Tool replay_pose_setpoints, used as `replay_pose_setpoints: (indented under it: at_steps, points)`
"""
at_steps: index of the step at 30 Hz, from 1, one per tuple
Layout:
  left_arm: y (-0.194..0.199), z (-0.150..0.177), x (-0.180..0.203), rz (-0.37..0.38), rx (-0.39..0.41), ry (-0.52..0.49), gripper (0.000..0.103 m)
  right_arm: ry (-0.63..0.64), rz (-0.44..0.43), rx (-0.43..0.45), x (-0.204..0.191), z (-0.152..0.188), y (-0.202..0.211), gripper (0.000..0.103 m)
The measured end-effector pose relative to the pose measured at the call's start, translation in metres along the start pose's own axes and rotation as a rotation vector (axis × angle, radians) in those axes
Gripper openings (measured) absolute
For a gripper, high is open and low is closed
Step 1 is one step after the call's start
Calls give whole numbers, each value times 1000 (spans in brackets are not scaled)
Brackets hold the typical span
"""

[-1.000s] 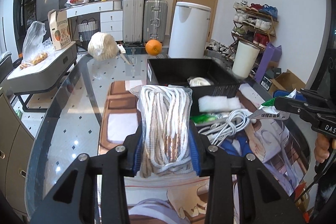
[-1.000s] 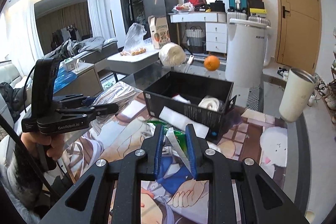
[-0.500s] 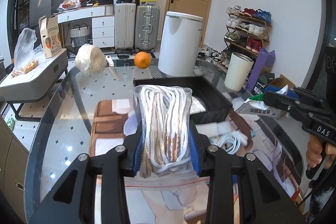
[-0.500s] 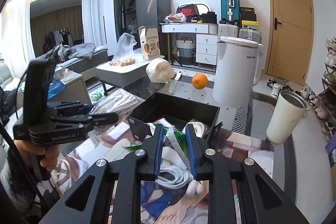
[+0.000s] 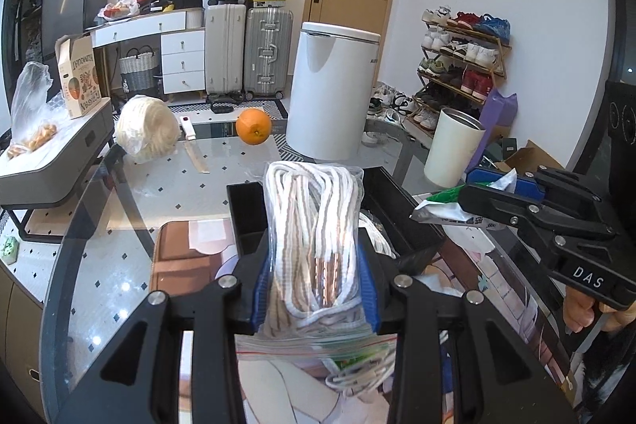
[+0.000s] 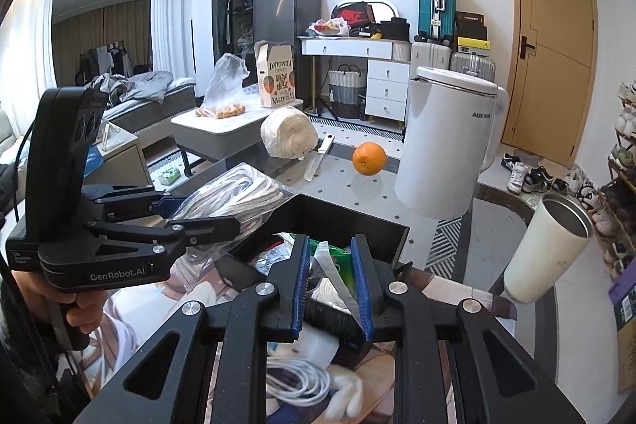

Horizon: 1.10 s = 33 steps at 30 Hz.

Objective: Organize soft objects
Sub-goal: 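Carry the cord bag in the left gripper and green packet in the right toward the black box, then lower both held items into the black box and open both grippers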

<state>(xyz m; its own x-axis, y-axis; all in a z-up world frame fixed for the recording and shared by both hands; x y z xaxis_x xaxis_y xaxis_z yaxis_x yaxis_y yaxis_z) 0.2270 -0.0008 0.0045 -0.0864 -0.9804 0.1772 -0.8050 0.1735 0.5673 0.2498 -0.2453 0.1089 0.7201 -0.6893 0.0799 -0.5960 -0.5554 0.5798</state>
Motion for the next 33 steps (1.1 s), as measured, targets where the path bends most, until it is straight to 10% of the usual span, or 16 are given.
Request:
replay_pose_setpoints:
  at_steps: [33]
  points:
    - [-73,0,-11,8,-130,-27,36,42,42,-67,9,-5,-79,21]
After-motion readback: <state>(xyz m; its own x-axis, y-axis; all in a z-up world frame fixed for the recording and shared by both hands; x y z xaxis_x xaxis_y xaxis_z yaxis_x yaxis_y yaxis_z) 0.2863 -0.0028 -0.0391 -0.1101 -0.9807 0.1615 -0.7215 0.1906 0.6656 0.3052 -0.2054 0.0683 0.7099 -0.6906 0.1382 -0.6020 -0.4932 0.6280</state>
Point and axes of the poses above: each gripper's, at about its wrist camera, not at the fingertips, and y roughly against the way its jaws point, x to its right, z to its underside, the point moved 10 cm from there along -y, roughly the way its jaws point, and after that the axes turned 3 degrees about z, right-handed, at the moved point
